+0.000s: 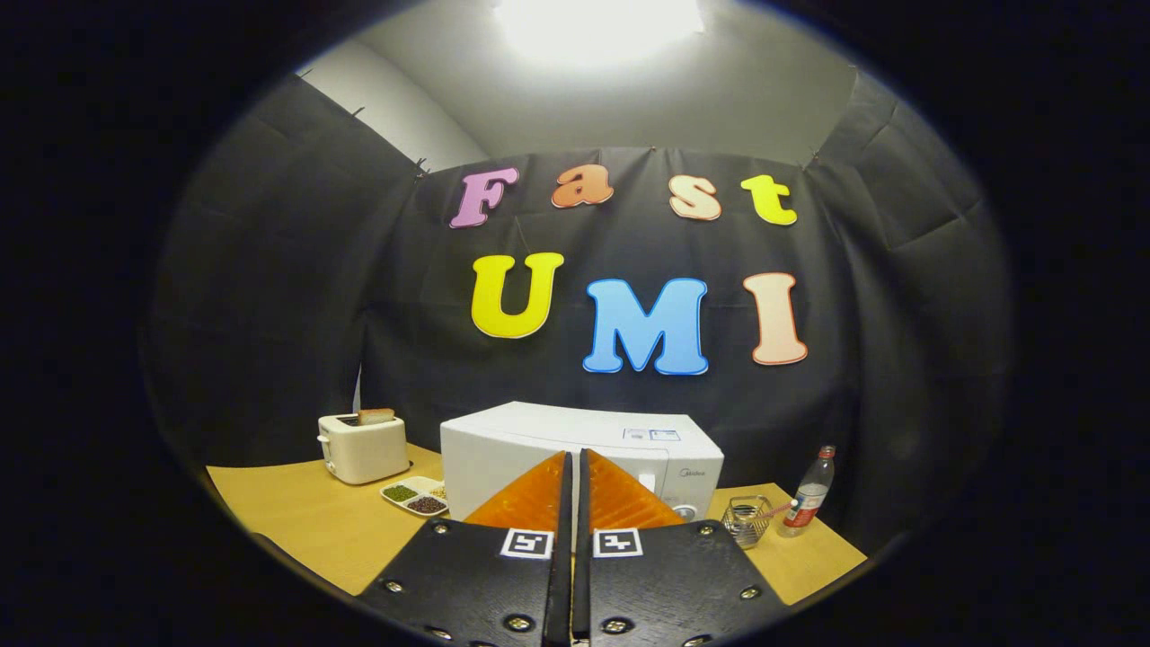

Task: Open the microwave, put the food inside, and close the microwave door.

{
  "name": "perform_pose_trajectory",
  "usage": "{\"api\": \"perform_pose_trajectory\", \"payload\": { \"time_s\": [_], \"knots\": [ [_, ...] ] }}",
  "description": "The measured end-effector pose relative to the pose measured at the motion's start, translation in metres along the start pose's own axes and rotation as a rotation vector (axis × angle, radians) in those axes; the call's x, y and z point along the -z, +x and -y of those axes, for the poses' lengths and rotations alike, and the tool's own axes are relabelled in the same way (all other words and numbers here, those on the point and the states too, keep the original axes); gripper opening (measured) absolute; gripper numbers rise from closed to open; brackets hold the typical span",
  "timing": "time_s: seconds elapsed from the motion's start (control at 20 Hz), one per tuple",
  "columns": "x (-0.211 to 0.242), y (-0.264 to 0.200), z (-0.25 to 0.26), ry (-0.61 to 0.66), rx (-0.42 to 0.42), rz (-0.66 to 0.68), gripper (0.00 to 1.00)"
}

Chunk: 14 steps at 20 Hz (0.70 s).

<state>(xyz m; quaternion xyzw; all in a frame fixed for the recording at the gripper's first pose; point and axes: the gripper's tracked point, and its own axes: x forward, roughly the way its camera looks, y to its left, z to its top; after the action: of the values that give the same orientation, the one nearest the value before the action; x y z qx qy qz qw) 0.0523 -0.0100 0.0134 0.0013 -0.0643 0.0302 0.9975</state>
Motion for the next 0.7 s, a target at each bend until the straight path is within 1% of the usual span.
{"api": "perform_pose_trajectory", "payload": {
  "time_s": [0.1,0.2,0.3,0.45,0.6,0.7],
  "knots": [
    [-0.006,-0.02,0.005,0.023,-0.016,0.017,0.03],
    [-0.015,-0.033,0.0,0.07,-0.061,0.024,0.03],
    [-0.024,-0.048,0.0,0.099,-0.08,0.033,0.03],
    [-0.03,-0.066,-0.01,0.062,-0.111,0.028,0.03],
    [-0.049,-0.085,-0.027,0.047,-0.145,0.073,0.03],
    [-0.048,-0.092,-0.04,0.02,-0.175,0.067,0.03]
  ]
}}
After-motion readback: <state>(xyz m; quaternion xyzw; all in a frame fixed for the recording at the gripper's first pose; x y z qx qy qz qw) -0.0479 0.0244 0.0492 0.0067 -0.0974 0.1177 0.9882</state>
